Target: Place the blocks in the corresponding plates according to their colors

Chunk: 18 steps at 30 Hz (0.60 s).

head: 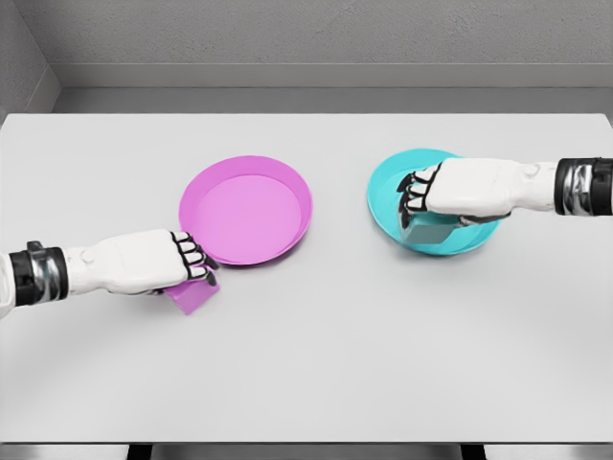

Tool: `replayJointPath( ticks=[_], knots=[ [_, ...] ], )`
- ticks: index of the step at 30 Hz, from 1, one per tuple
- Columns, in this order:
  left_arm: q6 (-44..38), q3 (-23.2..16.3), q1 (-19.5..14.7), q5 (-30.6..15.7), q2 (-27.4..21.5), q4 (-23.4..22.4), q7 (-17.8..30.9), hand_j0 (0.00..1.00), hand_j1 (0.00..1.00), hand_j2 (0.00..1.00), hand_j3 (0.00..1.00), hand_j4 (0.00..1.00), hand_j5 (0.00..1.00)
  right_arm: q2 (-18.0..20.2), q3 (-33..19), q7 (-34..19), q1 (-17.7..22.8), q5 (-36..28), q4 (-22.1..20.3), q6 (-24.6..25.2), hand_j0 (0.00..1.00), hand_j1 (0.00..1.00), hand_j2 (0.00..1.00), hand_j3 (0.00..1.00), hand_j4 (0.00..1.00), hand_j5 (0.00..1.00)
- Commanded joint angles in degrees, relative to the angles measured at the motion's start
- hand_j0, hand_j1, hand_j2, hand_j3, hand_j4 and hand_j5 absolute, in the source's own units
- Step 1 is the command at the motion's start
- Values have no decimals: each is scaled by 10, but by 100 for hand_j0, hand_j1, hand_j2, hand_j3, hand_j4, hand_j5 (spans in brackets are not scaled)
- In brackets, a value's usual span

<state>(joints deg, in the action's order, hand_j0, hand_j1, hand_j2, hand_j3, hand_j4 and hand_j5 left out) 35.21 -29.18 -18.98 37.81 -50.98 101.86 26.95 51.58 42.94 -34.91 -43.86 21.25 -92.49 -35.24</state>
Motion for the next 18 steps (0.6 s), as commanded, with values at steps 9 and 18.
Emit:
replayJointPath(
  ticks=[9,18],
  knots=[
    [-2,13,1,-11,-60,-1,-1,53,53,53,53,53,53,-62,-16,-1,-32,-5,175,36,54,54,54,54,54,54],
    [-2,49,-39,-27,-37,-3,-1,53,53,53,53,53,53,-77,14,-1,-33,-3,187,132,56,56,56,56,56,56]
  ],
)
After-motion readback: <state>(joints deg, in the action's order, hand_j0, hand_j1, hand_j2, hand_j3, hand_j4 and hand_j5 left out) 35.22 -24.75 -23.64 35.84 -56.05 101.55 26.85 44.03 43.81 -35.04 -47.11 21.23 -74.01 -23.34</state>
